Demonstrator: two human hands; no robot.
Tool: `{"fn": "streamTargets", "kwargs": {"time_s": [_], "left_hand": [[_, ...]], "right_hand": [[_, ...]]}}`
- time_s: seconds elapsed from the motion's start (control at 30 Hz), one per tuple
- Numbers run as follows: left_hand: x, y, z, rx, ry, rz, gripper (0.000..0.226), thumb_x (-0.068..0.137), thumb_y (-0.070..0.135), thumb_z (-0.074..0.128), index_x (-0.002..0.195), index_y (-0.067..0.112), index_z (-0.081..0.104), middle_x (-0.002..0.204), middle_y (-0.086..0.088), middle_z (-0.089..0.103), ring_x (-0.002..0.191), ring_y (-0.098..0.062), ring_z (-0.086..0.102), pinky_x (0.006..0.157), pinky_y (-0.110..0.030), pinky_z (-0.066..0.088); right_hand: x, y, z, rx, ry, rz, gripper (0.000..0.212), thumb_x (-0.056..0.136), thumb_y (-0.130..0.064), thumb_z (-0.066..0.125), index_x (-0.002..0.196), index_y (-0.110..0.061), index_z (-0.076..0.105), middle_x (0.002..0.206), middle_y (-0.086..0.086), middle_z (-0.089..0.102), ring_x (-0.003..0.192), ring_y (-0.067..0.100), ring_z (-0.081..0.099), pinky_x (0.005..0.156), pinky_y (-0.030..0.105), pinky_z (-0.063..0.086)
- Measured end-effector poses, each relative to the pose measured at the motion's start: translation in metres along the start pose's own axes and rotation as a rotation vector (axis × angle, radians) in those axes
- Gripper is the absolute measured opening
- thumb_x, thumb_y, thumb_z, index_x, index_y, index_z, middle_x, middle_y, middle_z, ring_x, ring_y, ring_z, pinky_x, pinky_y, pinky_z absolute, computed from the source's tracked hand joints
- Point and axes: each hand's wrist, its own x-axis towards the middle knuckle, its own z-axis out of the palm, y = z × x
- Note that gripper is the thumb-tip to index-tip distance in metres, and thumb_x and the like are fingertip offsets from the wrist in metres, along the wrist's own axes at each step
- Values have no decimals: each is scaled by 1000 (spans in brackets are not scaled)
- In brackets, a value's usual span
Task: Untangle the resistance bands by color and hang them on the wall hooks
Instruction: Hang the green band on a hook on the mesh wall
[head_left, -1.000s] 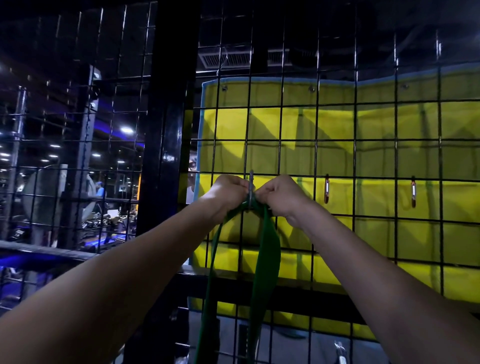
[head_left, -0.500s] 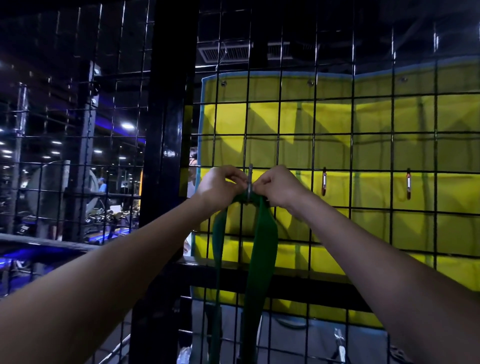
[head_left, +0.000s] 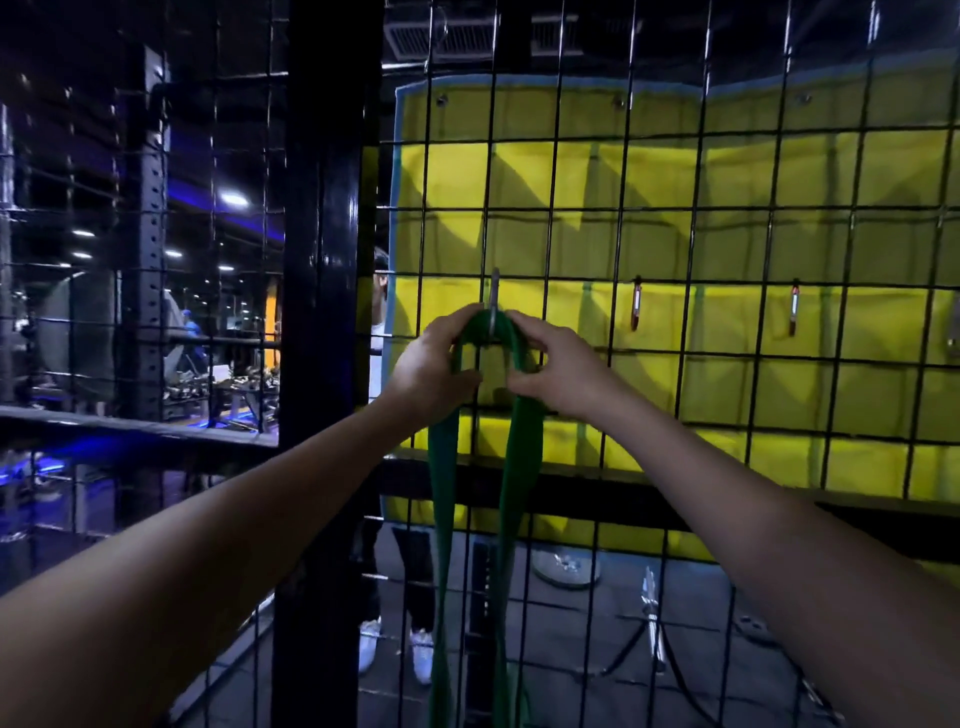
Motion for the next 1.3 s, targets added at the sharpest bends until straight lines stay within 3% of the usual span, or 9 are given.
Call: {"fn": "streamTargets", "kwargs": {"time_s": [0.07,0.2,0.27,0.4,0.63,0.83,0.93,1.07,1.3], "left_hand": [[-20,-4,5,-42,-15,29,73,76,-2,69,134,28,35,116,19,46,105,16,45,83,-7,40],[-44,-13,11,32,62,-30,81,80,-2,62,147,21,21,142,-1,34,132,-14,29,97,-20,30],[-54,-14,11,6,44,-55,82,81,-2,62,147,20,20,140,-1,34,136,-20,27,98,-20,29],[-68,-23,12,-49,-10,-123,89,76,8,72,147,28,22,134,1,35,123,-19,40,96,-25,40],[-85,-25,11,254,9,-126,100,75,10,75,148,34,12,125,-15,38,110,-26,46,91,-28,43],[-112,-36,26,302,-15,-161,104,72,9,78,149,29,10,139,-15,27,128,-29,35,101,-33,39],[-128,-35,32,339,28,-96,93,73,14,76,148,20,21,147,-15,21,134,-32,29,106,-36,38],[-152,-23,47,401,72,9,72,73,16,73,138,15,41,142,-15,34,126,-34,40,100,-41,41],[-222,10,127,241,-259,-39,49,79,10,65,126,13,51,133,-10,43,118,-32,47,91,-39,44]], "right_hand": [[-14,5,8,2,5,-2,84,80,-5,69,147,-25,23,144,-2,39,122,1,35,89,6,30],[-37,13,27,-14,113,-9,88,80,-7,69,149,-21,17,149,2,26,129,8,30,77,-15,17],[-45,14,36,-22,167,27,88,80,-11,70,149,-26,17,143,5,29,126,14,35,83,-9,20],[-61,11,49,26,172,68,95,77,-11,74,149,-24,14,144,5,34,131,18,37,105,24,36],[-77,8,69,-175,366,157,87,76,-3,71,146,-14,20,138,8,46,125,25,47,99,35,43],[-104,18,75,-352,199,194,89,81,-4,67,149,-17,11,139,12,34,129,27,36,105,32,33],[-119,25,73,-369,184,162,79,82,-5,66,147,-15,22,138,12,33,127,27,38,103,27,34],[-144,42,69,-392,179,186,74,81,-6,67,145,-15,30,138,10,34,126,25,38,100,26,36],[-244,87,52,-348,86,423,59,82,-2,63,137,-9,43,126,12,41,114,28,45,96,24,37]]}}
